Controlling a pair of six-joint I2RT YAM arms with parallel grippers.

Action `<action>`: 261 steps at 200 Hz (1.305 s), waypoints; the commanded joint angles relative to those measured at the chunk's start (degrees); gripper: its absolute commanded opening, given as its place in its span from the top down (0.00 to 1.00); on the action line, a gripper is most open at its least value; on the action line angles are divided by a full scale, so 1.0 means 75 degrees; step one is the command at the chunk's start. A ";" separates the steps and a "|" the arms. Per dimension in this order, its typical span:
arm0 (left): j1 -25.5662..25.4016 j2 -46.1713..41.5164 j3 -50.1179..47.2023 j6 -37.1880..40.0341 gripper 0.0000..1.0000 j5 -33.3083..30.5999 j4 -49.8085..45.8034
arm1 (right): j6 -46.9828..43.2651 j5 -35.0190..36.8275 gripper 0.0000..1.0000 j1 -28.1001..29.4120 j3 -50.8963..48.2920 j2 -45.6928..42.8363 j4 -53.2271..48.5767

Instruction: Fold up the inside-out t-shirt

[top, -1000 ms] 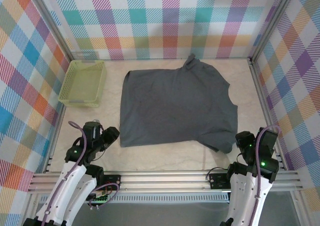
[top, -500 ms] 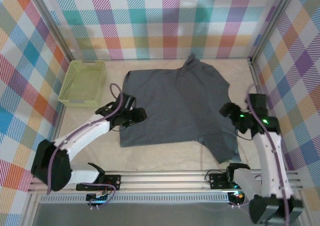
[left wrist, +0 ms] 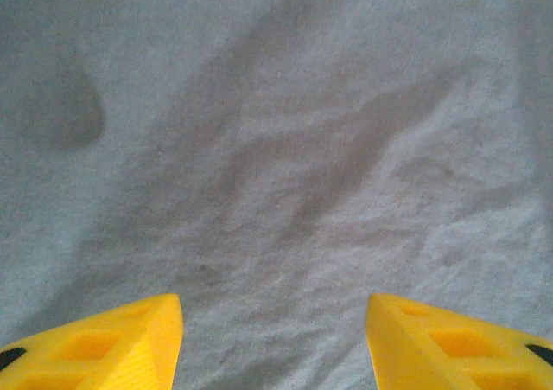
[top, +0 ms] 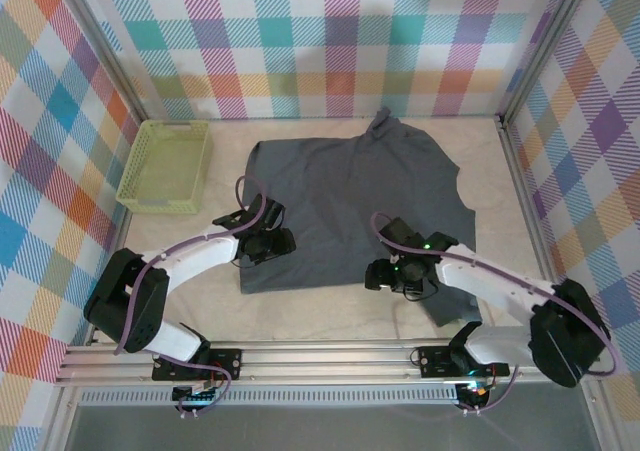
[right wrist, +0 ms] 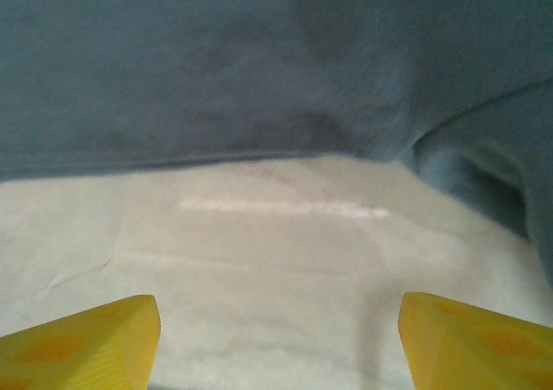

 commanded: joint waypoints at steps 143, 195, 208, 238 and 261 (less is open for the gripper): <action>0.0452 -0.0229 -0.0561 0.0569 0.38 -0.0672 0.0122 | 0.0578 -0.0082 0.32 0.0370 -0.0241 0.0847 0.0421; 0.1139 -0.0761 -0.1279 0.0790 0.36 -0.0381 0.0079 | 0.0844 -0.0015 0.34 0.1031 0.0171 -0.0243 -0.0097; 0.1154 -0.0826 -0.1283 0.0794 0.35 -0.0332 0.0071 | 0.0642 0.0360 0.33 0.0835 0.0371 -0.0544 -0.0497; 0.1143 -0.0709 -0.0890 0.0809 0.35 0.0001 0.0217 | 0.0226 0.0583 0.34 0.0138 0.0356 -0.0290 -0.0776; 0.1137 -0.0488 -0.0489 0.0800 0.35 0.0135 0.0198 | 0.0392 0.0434 0.36 0.0171 0.0124 0.0070 -0.0643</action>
